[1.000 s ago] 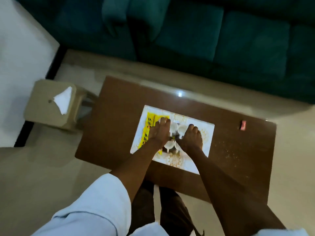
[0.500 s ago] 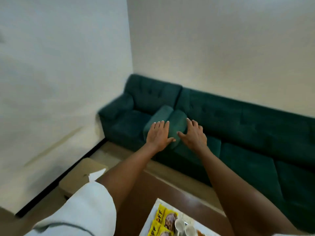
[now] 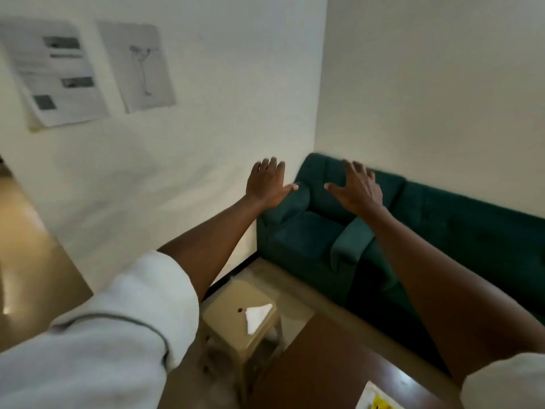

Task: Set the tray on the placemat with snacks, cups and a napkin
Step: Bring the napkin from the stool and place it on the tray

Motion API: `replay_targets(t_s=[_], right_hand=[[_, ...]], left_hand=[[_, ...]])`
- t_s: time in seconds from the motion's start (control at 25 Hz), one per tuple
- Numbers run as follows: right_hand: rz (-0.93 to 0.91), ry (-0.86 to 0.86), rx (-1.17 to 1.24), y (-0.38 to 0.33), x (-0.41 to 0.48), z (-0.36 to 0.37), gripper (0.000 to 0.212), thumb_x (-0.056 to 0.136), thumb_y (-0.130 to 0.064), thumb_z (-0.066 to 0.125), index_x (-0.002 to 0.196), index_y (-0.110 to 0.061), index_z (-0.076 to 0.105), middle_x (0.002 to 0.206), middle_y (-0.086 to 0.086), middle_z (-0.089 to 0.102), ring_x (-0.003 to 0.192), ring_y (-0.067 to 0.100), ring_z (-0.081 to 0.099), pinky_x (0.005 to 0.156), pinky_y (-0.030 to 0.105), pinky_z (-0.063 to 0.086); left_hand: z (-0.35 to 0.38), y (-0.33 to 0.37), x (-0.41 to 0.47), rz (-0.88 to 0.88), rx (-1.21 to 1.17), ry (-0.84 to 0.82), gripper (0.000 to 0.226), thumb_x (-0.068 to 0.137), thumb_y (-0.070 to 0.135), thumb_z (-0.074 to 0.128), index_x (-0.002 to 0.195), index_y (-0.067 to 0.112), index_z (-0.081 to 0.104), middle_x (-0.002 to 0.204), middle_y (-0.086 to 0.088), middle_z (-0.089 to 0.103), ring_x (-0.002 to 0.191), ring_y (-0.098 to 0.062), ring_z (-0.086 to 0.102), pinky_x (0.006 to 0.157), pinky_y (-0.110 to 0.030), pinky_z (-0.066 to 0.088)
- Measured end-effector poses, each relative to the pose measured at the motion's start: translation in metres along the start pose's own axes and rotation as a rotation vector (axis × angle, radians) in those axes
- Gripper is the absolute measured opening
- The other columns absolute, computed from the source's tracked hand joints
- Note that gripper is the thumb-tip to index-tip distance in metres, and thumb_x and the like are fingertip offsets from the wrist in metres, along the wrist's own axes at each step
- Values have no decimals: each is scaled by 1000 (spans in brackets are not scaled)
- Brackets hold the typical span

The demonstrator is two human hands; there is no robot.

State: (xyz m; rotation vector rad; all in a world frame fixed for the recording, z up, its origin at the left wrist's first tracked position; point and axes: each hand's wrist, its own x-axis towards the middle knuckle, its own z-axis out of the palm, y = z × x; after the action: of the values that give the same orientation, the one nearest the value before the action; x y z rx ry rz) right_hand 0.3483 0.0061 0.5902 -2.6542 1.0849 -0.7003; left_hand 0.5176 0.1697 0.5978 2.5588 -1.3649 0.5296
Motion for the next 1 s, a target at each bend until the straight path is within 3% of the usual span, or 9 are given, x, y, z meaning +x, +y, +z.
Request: replay_targets(t_s=[0.16,0.36,0.52,0.68,0.84,1.0], right_hand=[[-19,-118,-6,-55,10,67,90,88,-64,64,161,-30,22,167,3,27,148,39,34,104,59,47],[-28,-272,48,-79,22,162,89,88,-63,65,160,-29,24,162,4,36,145,38,37,100,56,48],[42,-435,115,-68,25,278,90,89,-62,65,161,-29,23,162,7,37,146,37,37,105,57,46],[158,-640,140,-39,-8,425,83,92,-61,63,159,-28,28,162,7,39,147,35,40,110,55,43],[264,-741,214,2,-69,570,64,96,-48,65,145,-11,47,144,14,56,131,36,55,103,46,52],[521,-769,317,36,-106,659,61,96,-39,68,137,3,51,139,22,58,129,37,57,102,40,49]], left_hand=[[53,-71,-11,-59,-73,-101,73,97,65,50,143,8,49,151,-14,49,140,-33,46,120,-45,34],[143,-107,-30,-135,-97,-263,71,98,64,48,139,7,52,144,-15,53,134,-33,50,116,-44,38],[237,-120,-44,-215,-138,-350,67,99,63,48,136,8,54,138,-13,58,129,-31,54,110,-42,43],[365,-121,-83,-249,-162,-530,66,100,61,47,141,9,52,146,-11,56,136,-29,53,115,-42,43],[504,-130,-129,-358,-227,-703,48,105,41,52,140,8,54,139,-14,61,129,-33,60,109,-43,48],[603,-131,-159,-450,-383,-859,50,102,8,50,152,7,43,152,-18,46,140,-35,51,116,-45,42]])
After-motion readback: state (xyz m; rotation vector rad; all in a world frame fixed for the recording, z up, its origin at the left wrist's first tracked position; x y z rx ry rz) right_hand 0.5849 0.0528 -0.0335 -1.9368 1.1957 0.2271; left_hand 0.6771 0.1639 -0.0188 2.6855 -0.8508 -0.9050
